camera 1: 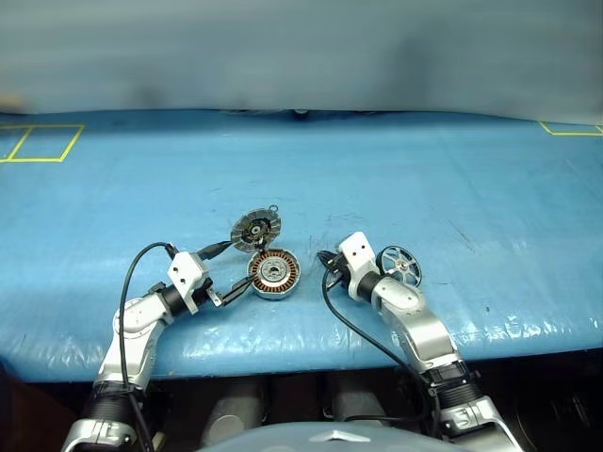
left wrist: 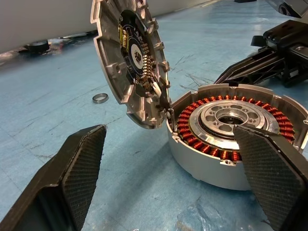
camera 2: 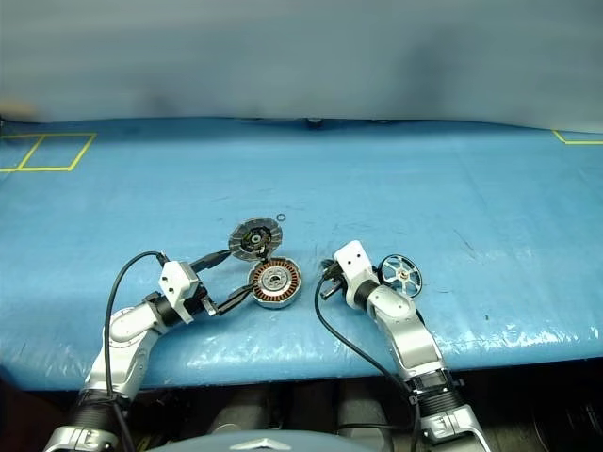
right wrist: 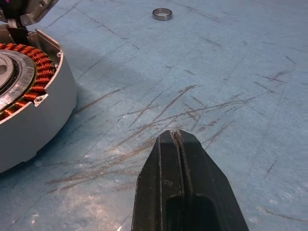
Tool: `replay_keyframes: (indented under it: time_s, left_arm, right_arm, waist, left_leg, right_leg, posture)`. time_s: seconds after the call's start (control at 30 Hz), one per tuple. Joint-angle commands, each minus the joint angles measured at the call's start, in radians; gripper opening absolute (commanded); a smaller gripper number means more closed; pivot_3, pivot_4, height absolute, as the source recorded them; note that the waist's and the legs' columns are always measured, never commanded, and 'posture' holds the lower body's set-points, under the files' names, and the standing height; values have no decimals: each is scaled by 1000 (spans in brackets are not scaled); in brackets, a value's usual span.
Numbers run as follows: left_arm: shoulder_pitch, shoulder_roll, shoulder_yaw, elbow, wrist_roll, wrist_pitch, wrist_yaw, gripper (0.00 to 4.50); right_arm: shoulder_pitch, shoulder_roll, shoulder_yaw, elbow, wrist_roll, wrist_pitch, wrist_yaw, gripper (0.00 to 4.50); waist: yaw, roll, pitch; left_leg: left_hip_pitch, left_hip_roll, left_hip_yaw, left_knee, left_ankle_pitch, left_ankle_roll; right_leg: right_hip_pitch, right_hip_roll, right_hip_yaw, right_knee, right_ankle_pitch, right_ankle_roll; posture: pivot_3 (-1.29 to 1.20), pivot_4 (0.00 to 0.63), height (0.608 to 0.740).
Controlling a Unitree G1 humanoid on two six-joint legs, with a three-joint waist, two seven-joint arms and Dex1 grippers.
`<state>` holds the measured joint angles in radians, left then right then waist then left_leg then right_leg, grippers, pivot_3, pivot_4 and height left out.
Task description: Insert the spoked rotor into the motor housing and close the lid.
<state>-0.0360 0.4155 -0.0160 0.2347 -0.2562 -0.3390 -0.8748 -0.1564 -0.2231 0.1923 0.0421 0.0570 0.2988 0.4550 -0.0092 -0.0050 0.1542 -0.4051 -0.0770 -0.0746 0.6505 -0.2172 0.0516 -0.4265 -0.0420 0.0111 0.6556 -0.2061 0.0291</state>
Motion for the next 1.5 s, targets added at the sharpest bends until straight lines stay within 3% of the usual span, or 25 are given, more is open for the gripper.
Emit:
replay_keyframes:
  time_s: [0.03, 0.1, 0.2, 0.63, 0.83, 1.03, 1.33, 1.5]
  left_arm:
    - [-14, -4, 17, -5, -10, -19, 3, 4500]
    - [-19, -7, 26, 1, -3, -23, 25, 4500]
    - [-33, -1, 46, 24, 41, -20, 96, 4500]
    - [-142, 26, 57, 113, 137, 40, 242, 4500]
    - [-279, -30, 4, 193, 249, 118, 372, 4500]
    - [-392, -104, -27, 252, 195, 242, 290, 4500]
    - [-546, -100, -75, 439, 277, 270, 283, 4500]
    - [-571, -126, -73, 446, 270, 298, 292, 4500]
  right_arm:
    - [-20, 3, -16, 6, -3, -14, -13, 18]
    - [-22, 5, -17, 16, -6, -17, -17, 18]
    - [-17, 3, -17, 16, -17, -29, -29, 545]
    - [13, 1, -22, -19, -11, -33, -38, 545]
    - [30, 2, -41, -42, -4, -33, -57, 545]
    - [56, -1, -55, -66, 1, -28, -66, 545]
    - [93, 6, -66, -86, 3, -28, -85, 545]
    - [108, 15, -65, -92, 4, -28, -99, 545]
  waist:
    - [-1, 0, 0]
    - [-1, 0, 0]
    - [-1, 0, 0]
    - [0, 0, 0]
    - [7, 0, 0]
    - [7, 0, 0]
    - [3, 0, 0]
    - [2, 0, 0]
  left_leg:
    - [0, 0, 0, 0, 0, 0]
    - [0, 0, 0, 0, 0, 0]
    - [0, 0, 0, -1, 0, 0]
    - [0, 0, 0, -4, 0, 0]
    - [-2, 0, -1, -4, 0, 0]
    - [-6, -1, -1, -4, 0, 1]
    - [-7, -1, -1, -3, 0, 0]
    - [-7, -1, -1, -4, 0, 0]
  right_leg:
    - [0, 0, 0, 0, 0, 0]
    - [0, 0, 0, 0, 0, 0]
    - [0, 0, 0, 0, 0, 0]
    - [1, 0, -1, -7, 6, 4]
    - [0, 1, -2, -10, 9, 6]
    - [0, 1, -1, -12, 11, 7]
    - [0, 2, -1, -11, 11, 7]
    - [0, 2, -1, -11, 11, 7]
  posture:
    - [0, 150, 740]
    - [0, 150, 740]
    - [0, 150, 740]
    - [0, 150, 740]
    - [0, 150, 740]
    - [0, 150, 740]
    - [0, 150, 740]
    - [0, 150, 740]
